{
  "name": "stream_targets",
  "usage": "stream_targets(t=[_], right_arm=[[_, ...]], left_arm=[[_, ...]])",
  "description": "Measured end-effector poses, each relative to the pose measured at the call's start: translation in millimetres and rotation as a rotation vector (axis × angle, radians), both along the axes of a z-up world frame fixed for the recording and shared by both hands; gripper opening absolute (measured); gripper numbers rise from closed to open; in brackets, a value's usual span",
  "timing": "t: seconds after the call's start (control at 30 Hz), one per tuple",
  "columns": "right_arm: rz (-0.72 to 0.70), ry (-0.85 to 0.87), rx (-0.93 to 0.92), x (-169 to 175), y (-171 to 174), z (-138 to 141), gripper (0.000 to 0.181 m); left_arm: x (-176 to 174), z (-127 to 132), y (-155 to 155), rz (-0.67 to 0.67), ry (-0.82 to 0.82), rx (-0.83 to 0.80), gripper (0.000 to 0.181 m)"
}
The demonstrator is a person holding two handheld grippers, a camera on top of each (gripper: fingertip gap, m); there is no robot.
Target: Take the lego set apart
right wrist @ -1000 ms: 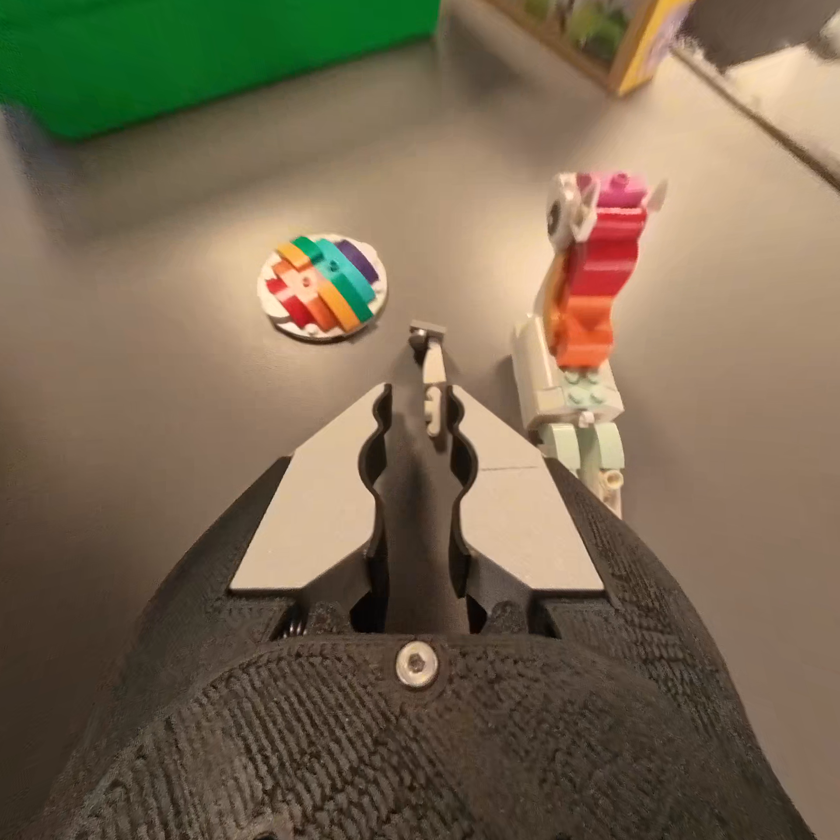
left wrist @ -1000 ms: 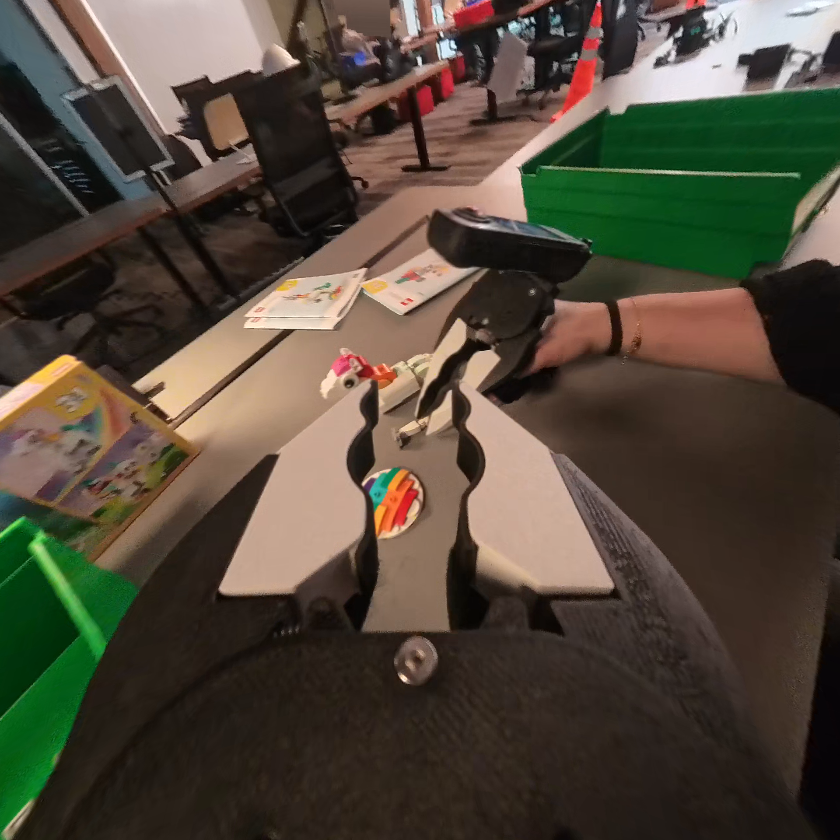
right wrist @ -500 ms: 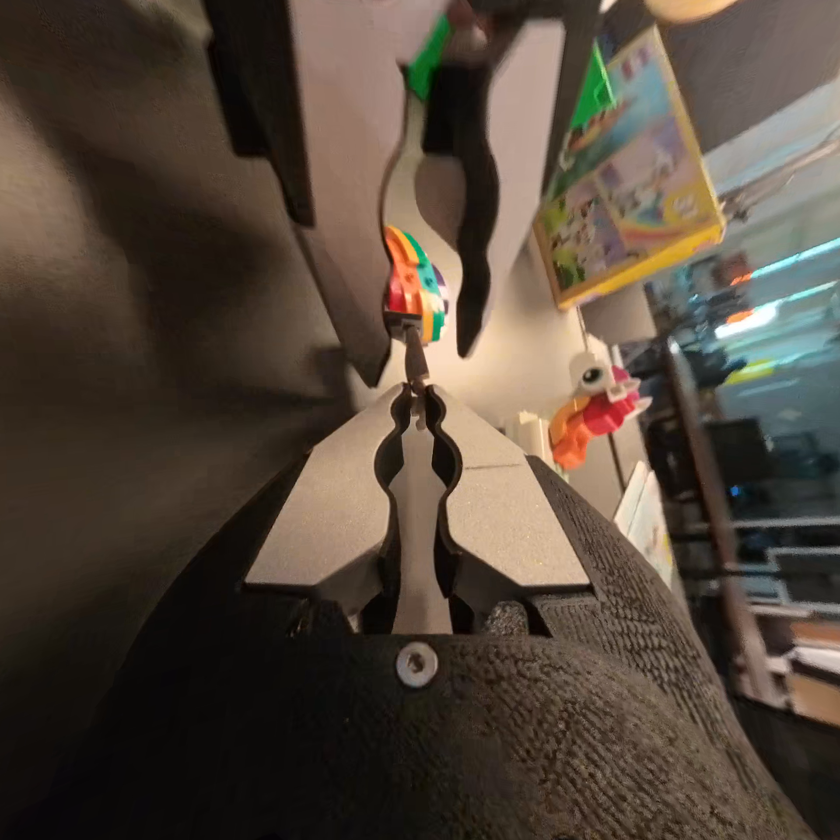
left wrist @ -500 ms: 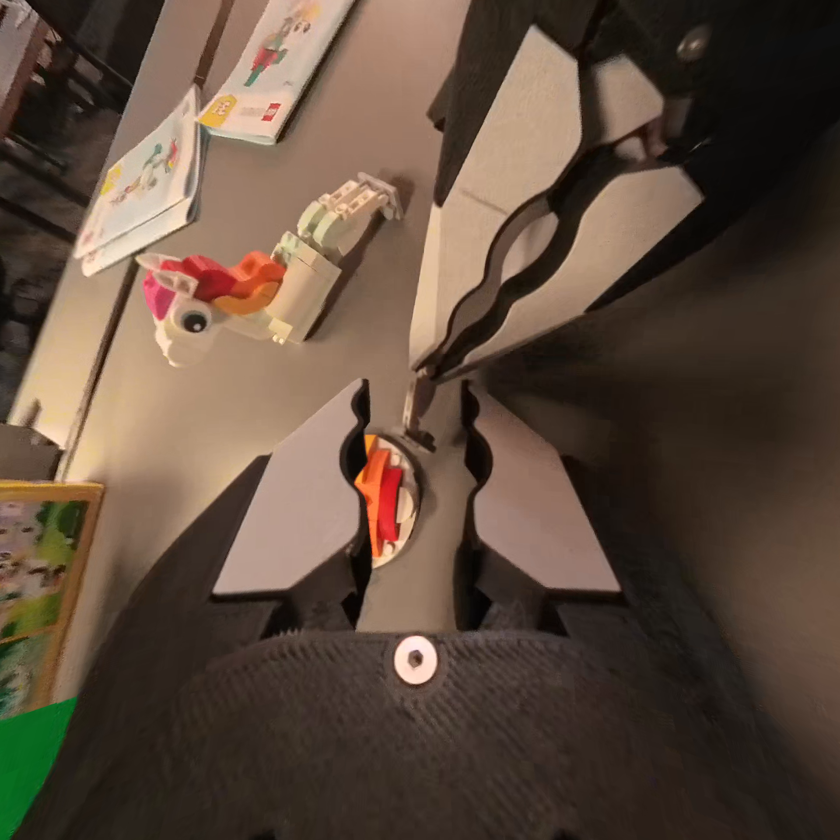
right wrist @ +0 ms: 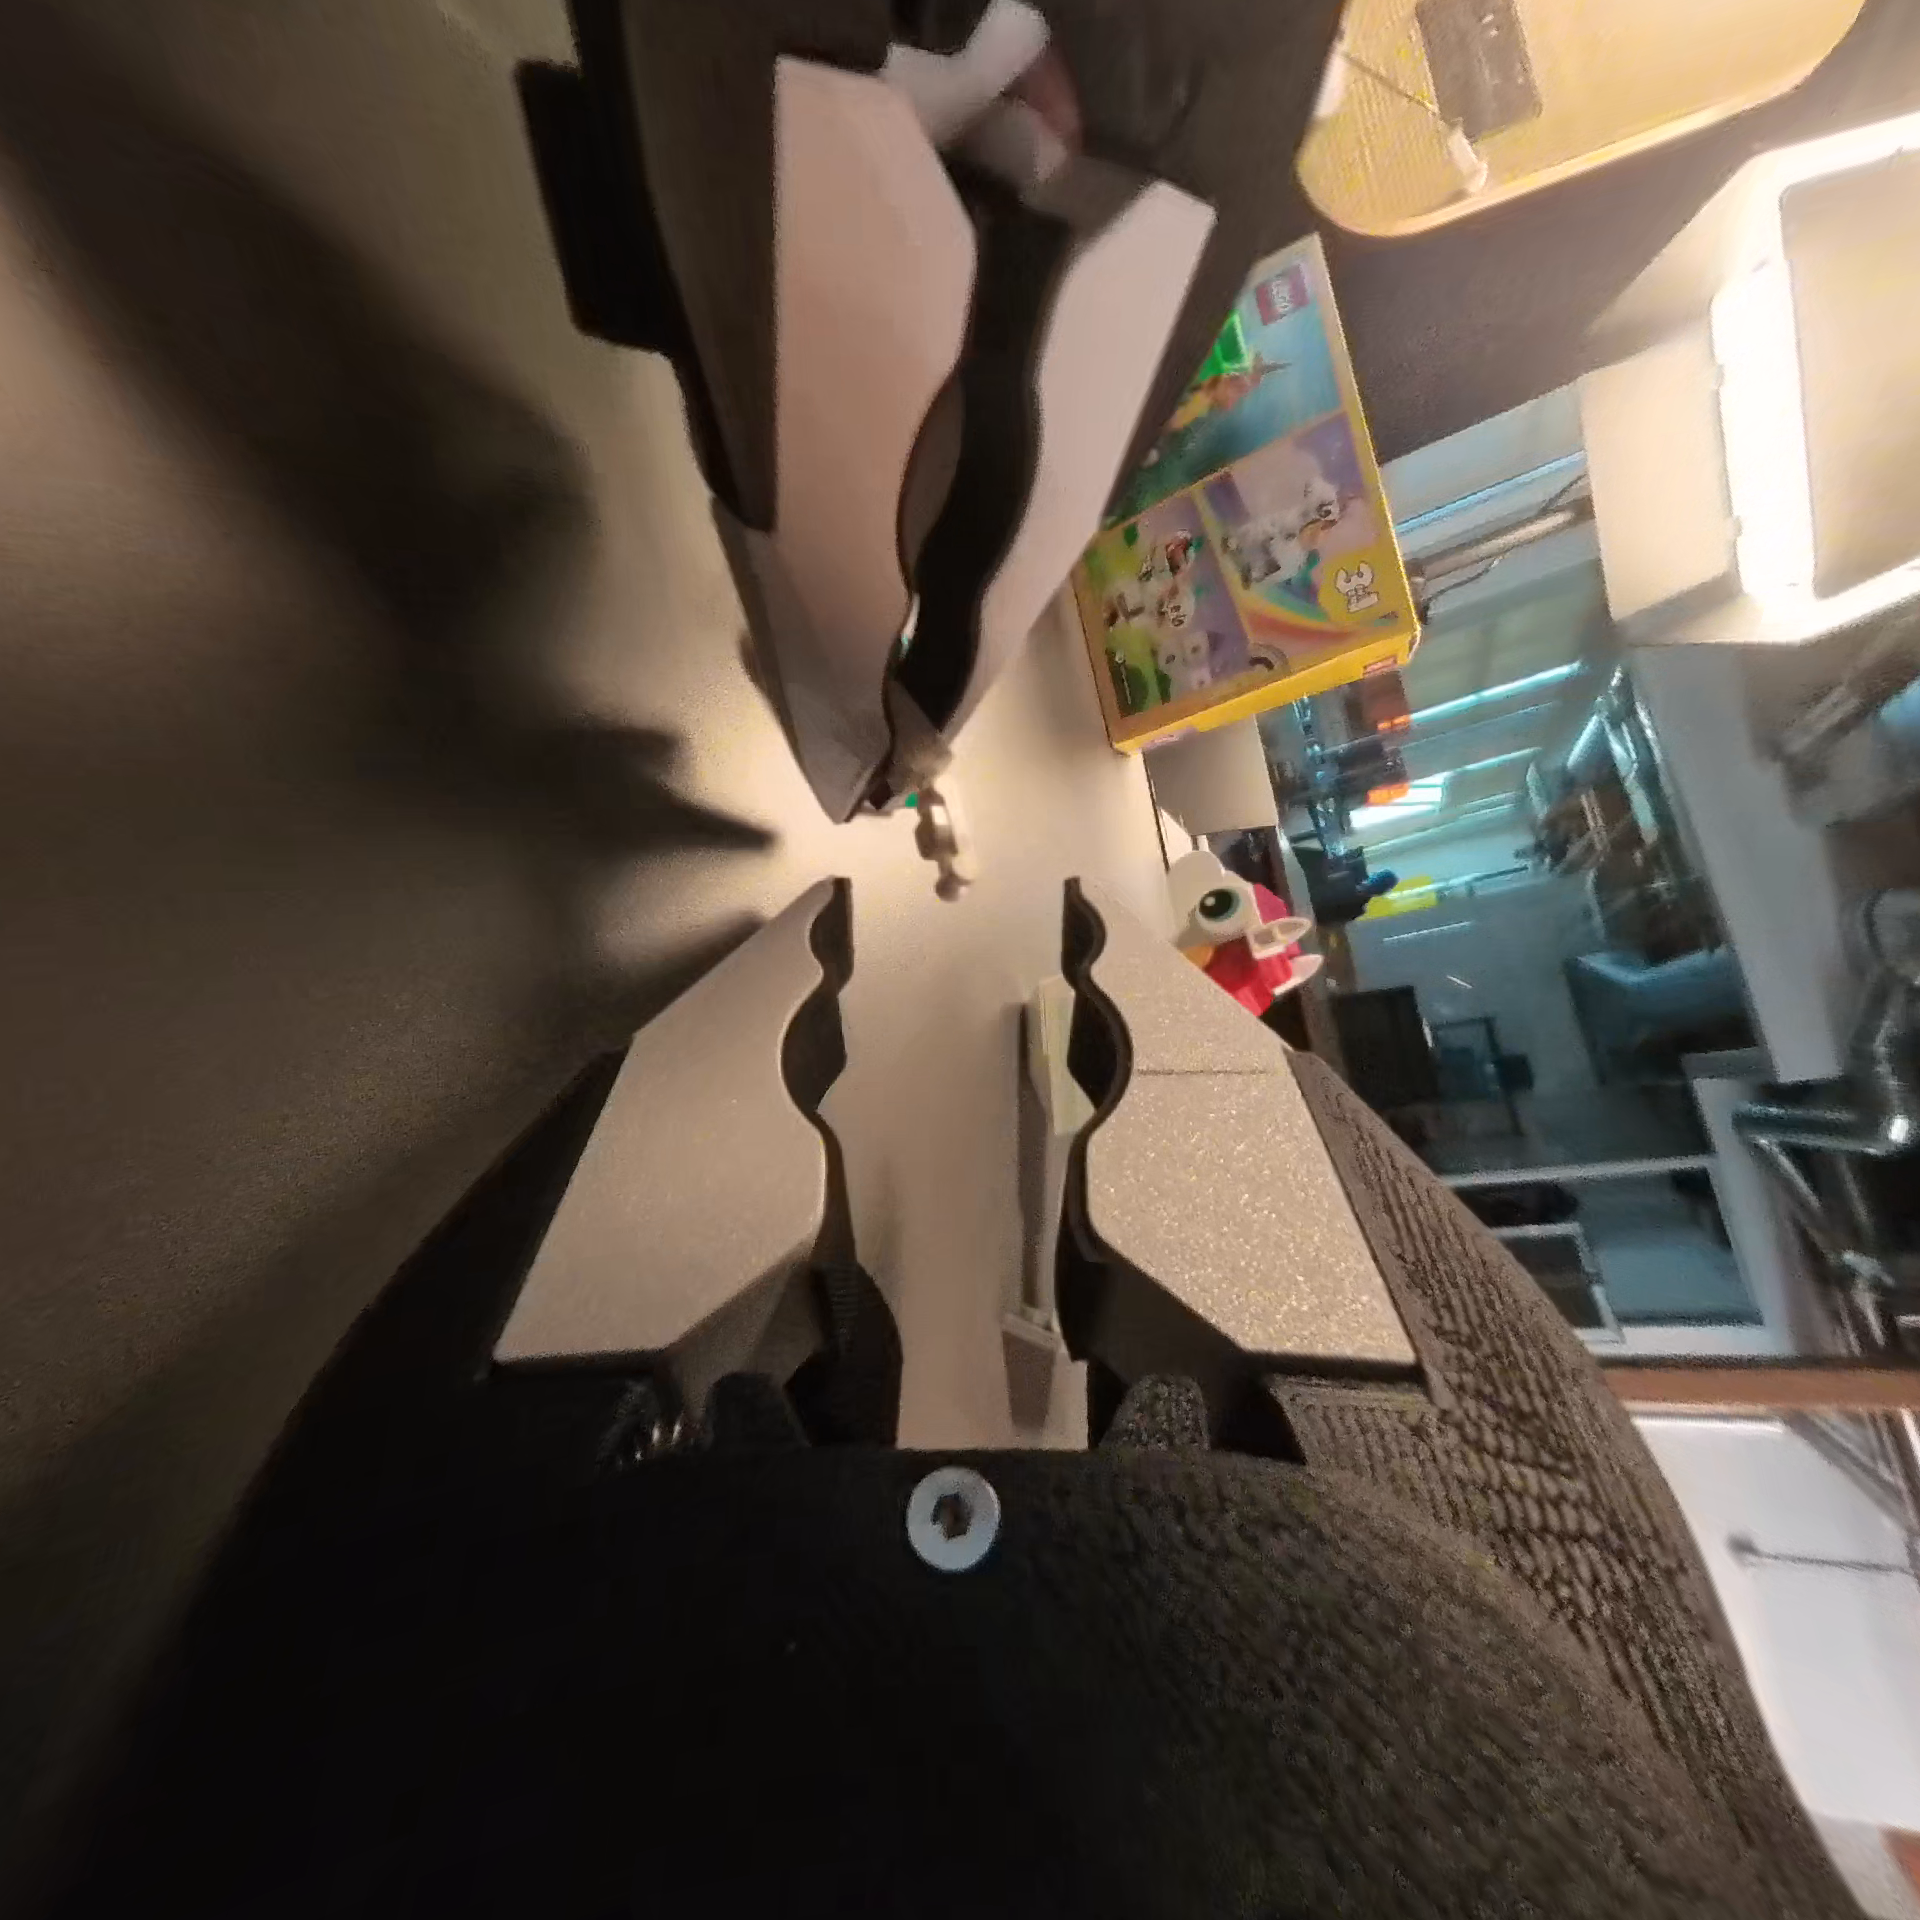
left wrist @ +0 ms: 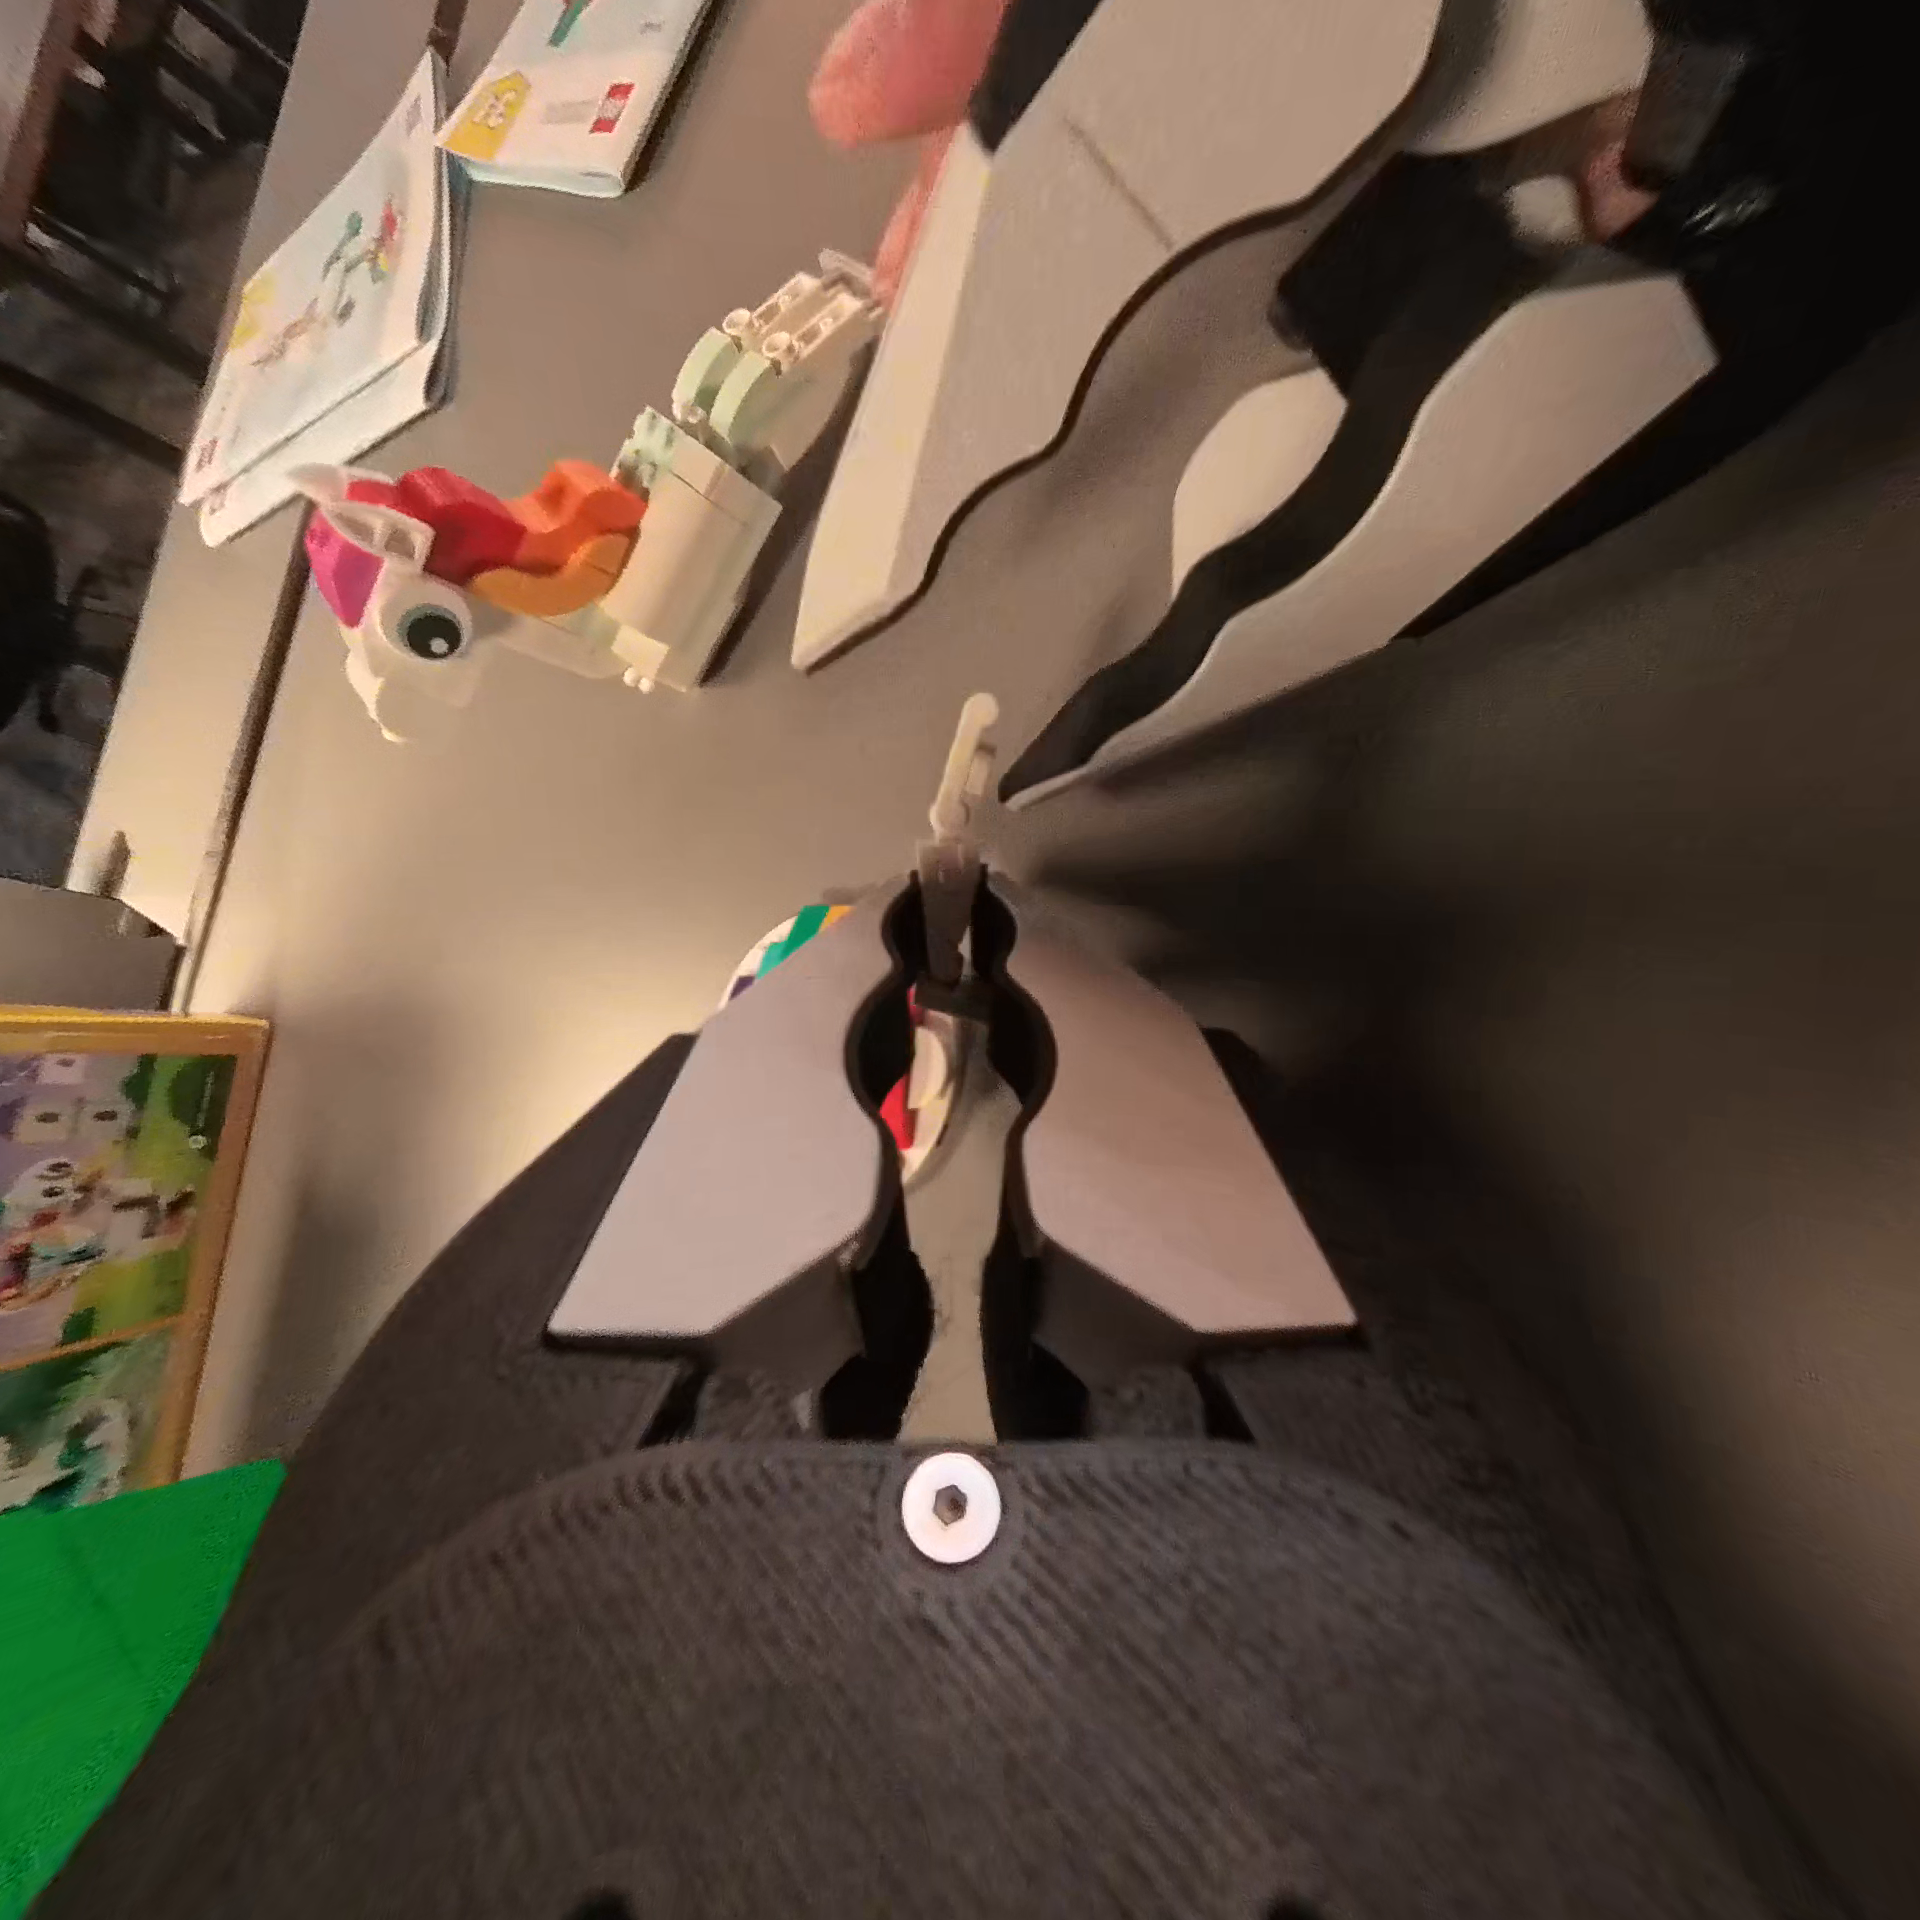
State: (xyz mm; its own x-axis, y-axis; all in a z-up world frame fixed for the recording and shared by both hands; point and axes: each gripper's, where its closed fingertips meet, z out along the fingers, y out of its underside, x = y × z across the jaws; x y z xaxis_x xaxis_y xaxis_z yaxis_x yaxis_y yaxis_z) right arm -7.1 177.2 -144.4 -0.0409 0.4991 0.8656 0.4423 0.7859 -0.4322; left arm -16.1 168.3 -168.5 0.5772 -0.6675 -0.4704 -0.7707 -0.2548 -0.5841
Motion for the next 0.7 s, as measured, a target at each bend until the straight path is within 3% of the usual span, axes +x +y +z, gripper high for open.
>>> stream_targets(t=[0.23, 0.37, 0.53, 0.63, 0.7], right_arm=[[0.053, -0.024, 0.062, -2.1, -11.5, -3.6, 0.009], [0.029, 0.011, -0.137, -4.5, -8.8, -2.4, 0.005], [-0.028, 0.088, -0.175, -3.8, -2.7, 10.0, 0.005], [-0.275, 0.218, -0.238, 25.0, 52.9, 25.6, 0.004], [-0.341, 0.342, -0.329, 44.3, 77.5, 40.2, 0.004]], left_arm=[[6.5, -4.9, -3.6, -0.015, -0.039, -0.048, 0.006], [5.4, 0.0, -1.7, 0.034, -0.166, -0.063, 0.006], [8.5, 11.3, 3.2, 0.083, -0.286, -0.061, 0.007], [-13.2, 16.4, 4.6, 0.158, -0.317, -0.049, 0.006], [-30.7, 26.3, 3.4, 0.227, -0.45, -0.063, 0.005]])
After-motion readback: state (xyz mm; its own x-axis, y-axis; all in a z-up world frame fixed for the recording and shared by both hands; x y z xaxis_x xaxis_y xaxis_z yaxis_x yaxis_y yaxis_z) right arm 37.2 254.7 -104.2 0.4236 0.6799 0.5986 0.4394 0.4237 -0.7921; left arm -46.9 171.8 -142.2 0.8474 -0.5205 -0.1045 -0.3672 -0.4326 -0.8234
